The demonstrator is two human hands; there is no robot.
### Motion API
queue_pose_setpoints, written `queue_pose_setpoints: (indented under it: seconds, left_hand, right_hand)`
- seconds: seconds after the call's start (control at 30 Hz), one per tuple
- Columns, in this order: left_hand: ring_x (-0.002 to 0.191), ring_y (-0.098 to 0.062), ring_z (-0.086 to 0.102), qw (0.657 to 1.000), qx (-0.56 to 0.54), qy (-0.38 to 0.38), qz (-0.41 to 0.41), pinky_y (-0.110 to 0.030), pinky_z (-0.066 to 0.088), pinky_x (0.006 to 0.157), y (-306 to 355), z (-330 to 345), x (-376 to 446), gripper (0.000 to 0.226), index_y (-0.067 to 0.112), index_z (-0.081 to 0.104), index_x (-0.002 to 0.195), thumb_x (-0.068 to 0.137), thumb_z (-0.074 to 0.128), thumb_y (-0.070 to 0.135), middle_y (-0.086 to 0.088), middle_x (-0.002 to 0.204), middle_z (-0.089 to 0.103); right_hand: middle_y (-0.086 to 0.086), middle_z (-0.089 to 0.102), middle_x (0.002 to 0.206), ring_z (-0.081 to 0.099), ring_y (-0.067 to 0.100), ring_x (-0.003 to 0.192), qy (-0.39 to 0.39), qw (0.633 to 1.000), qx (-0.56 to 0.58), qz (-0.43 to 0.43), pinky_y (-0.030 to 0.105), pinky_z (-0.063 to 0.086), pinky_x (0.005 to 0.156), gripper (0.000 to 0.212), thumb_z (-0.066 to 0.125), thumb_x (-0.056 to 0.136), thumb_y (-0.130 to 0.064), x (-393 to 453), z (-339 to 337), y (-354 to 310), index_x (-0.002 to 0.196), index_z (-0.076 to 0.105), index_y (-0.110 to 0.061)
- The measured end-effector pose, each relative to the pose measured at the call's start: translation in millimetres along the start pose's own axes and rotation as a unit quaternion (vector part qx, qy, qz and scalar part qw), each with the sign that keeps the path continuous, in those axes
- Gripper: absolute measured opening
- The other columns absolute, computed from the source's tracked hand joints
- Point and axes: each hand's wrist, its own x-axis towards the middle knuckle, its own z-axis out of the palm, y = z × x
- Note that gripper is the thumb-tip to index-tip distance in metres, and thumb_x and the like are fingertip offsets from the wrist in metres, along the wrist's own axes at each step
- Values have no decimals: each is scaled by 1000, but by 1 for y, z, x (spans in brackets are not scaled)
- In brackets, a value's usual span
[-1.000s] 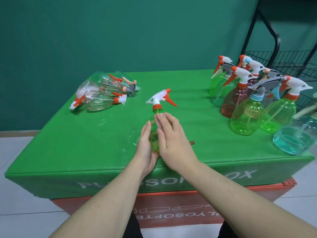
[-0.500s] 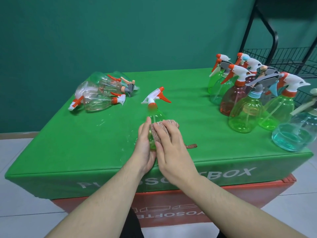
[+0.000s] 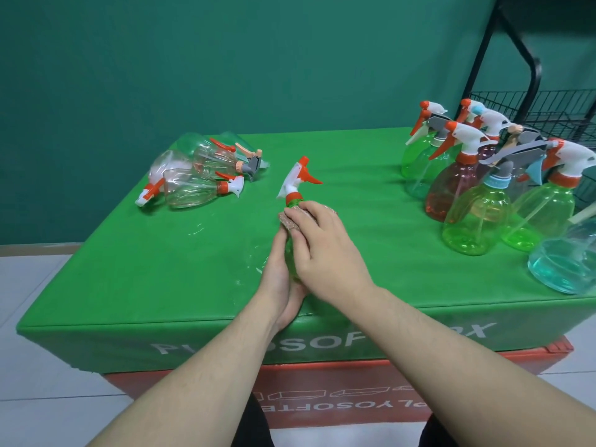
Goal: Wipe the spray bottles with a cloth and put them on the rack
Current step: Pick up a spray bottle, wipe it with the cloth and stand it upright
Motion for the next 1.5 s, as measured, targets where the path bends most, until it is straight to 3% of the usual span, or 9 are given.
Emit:
queue_pose_setpoints:
  seconds: [0.23, 0.37, 0.5, 0.63, 0.8, 0.93, 1.2, 1.33, 1.5]
  left_hand:
    - [114, -26, 70, 1000, 17, 2, -20, -52, 53, 99, 3, 0, 0, 44, 22, 69, 124, 107, 38, 48, -12, 125, 73]
    - [120, -26, 67, 1000, 4, 15, -15, -52, 51, 103, 0, -2, 0, 43, 25, 72, 123, 106, 40, 49, -10, 127, 73]
    - [106, -17, 74, 1000, -2, 18, -1, -33, 61, 77, -2, 0, -1, 42, 22, 73, 119, 107, 42, 47, -6, 119, 76]
    - [115, -21, 71, 998, 45, 46, 1, -33, 57, 94, -1, -1, 1, 57, 13, 66, 133, 104, 43, 56, -10, 128, 72]
    - [125, -36, 64, 998, 28, 60, 5, -52, 47, 112, -6, -8, 9, 107, 18, 40, 153, 70, 80, 74, -19, 138, 64]
    - [119, -40, 67, 997, 17, 63, 47, -54, 53, 103, -7, -9, 11, 78, 19, 42, 146, 83, 72, 56, -23, 132, 67]
    - [134, -28, 59, 996, 84, 13, 23, -44, 49, 109, -7, -9, 12, 92, 12, 45, 152, 85, 65, 73, -14, 144, 61]
    - [133, -22, 59, 997, 80, 16, 10, -35, 60, 88, -5, -7, 10, 63, 17, 53, 147, 101, 48, 60, -9, 142, 64]
    - [127, -23, 64, 996, 86, -1, -8, -61, 52, 101, 0, 0, 4, 50, 27, 57, 143, 103, 45, 55, -6, 135, 68]
  right_hand:
    - [-7, 47, 141, 51, 13, 128, -45, 979, 114, 163, 30, 39, 105, 37, 38, 108, -34, 23, -8, 7, 140, 56, -31]
    - [-6, 47, 141, 50, 14, 128, -14, 988, 95, 119, 27, 37, 106, 37, 40, 107, -30, 7, -2, 3, 140, 57, -28]
    - [4, 45, 146, 40, 18, 139, 4, 996, 67, 62, 31, 30, 119, 44, 36, 105, -29, -14, 0, 2, 144, 54, -18]
    - [10, 35, 155, 27, 22, 149, -15, 999, 23, 26, 39, 22, 125, 52, 28, 105, -33, -39, 2, 7, 151, 44, -15]
    - [9, 23, 164, 16, 23, 154, -42, 999, -4, 7, 43, 16, 127, 55, 27, 104, -35, -60, 3, 13, 157, 34, -20]
    - [8, 21, 164, 16, 21, 154, -34, 999, -7, -5, 42, 17, 127, 55, 29, 105, -35, -70, 3, 17, 158, 32, -22]
    - [6, 25, 162, 15, 22, 154, 7, 1000, 26, 1, 40, 11, 128, 50, 30, 106, -33, -54, 1, 16, 154, 40, -21]
    - [9, 37, 155, 28, 24, 148, 6, 1000, 24, 1, 43, 20, 124, 49, 30, 105, -31, -34, -4, 15, 149, 48, -15]
    - [10, 46, 148, 40, 25, 139, -10, 1000, 10, 15, 40, 29, 121, 48, 34, 104, -29, -9, -9, 14, 144, 53, -11]
